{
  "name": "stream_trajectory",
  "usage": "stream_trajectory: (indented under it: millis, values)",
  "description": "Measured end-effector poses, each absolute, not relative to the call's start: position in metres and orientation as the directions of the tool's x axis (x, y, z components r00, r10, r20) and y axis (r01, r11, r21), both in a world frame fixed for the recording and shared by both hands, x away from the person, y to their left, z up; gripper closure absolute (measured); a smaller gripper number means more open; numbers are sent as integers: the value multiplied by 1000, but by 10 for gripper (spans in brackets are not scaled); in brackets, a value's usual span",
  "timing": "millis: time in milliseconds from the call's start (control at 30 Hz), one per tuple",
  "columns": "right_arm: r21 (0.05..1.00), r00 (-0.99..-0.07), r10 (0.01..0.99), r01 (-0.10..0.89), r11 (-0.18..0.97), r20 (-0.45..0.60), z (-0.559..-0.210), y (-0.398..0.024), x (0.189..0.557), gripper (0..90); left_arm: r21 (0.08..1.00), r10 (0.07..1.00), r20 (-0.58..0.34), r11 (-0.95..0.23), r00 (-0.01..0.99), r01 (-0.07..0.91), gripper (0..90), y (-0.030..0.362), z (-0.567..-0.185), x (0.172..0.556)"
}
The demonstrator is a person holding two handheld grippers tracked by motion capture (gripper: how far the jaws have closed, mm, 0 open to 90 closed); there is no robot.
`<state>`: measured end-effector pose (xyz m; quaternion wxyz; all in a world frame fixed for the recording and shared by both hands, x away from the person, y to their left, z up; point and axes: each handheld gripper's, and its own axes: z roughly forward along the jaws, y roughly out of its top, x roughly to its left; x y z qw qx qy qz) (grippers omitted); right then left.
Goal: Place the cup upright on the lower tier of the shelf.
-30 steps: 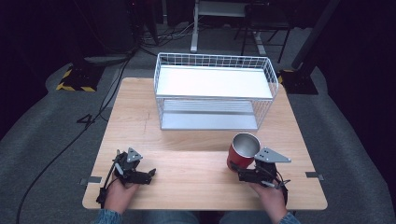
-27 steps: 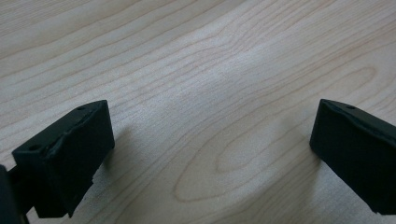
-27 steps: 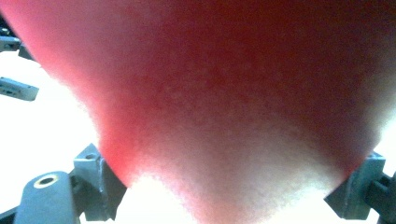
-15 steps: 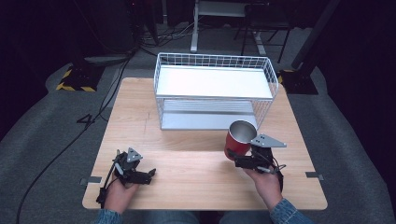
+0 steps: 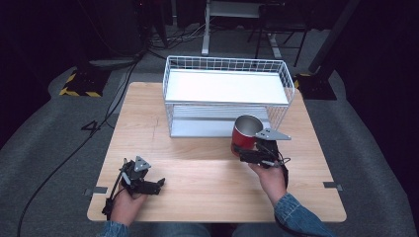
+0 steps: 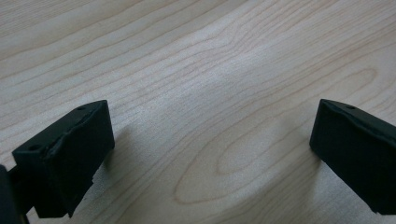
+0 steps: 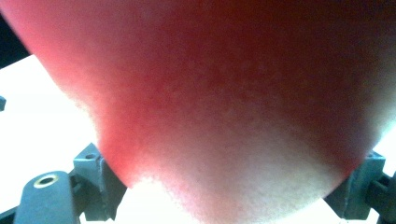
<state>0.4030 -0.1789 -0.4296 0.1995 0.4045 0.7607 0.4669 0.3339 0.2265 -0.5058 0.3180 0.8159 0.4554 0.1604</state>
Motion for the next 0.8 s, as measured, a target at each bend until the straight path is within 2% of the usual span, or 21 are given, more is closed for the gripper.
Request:
stream_trajectory:
  millis: [800]
  values:
    - [868, -557, 830, 425, 257, 28, -442, -141, 452, 164, 665, 845, -28, -383, 534, 641, 2, 226, -506, 334]
